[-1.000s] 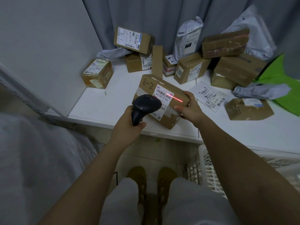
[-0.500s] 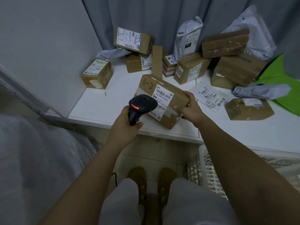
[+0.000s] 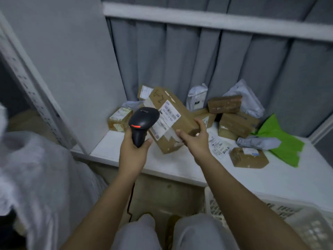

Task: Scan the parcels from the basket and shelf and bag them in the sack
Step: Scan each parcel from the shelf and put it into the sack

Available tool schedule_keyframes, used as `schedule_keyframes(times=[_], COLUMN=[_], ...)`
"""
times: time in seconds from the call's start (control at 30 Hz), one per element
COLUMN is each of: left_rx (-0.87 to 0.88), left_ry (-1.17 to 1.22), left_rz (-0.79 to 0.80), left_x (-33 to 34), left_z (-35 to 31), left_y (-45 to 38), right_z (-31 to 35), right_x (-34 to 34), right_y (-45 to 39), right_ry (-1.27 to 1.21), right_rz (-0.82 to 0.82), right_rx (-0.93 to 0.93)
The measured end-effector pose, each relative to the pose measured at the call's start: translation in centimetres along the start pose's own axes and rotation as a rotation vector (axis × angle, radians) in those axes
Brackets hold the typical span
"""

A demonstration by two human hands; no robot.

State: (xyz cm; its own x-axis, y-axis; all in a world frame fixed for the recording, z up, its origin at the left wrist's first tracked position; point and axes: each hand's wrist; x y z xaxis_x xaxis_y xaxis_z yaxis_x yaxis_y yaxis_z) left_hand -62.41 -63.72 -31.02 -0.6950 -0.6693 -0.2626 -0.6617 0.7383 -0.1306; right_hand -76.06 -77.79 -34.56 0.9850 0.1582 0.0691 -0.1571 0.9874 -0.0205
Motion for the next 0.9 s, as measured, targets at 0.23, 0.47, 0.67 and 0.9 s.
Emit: schedule_keyframes(times=[0.23, 0.47, 0.67, 0.9], left_rx=[0.108, 0.146, 0.058, -0.159], left_ry=[0.126, 0.135, 0.038, -0.028], left_rz=[-0.239, -0.513, -0.734, -0.901], left_x=[-11.1, -25.7, -35.9, -42.2], left_z=[-9.8, -9.7, -4.7, 4.6], left_y=[10.0, 19.2, 23.9, 23.2], right_z=[15.5, 20.9, 18.6, 11.0], right_x=[6.3, 16.3, 24.5, 28.9], right_y=[13.3, 26.6, 31.1, 29.6], right_ry=[-0.196, -0.187, 0.161, 0.572], right_rz=[0.221, 0.515, 0.703, 0.676], right_rx=[-0.118, -0.132, -0.225, -0.189])
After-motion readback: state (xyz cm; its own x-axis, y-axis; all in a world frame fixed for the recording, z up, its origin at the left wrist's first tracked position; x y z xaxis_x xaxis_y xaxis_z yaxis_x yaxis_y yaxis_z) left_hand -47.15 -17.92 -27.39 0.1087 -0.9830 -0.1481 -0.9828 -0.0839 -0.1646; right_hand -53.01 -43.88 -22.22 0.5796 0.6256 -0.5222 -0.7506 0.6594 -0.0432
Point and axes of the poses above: each hand's wrist, its own y-axis away from the middle knuckle, its own x-axis out of the palm, z = x × y, and after that the axes turned 8 degrees about -y, right-handed
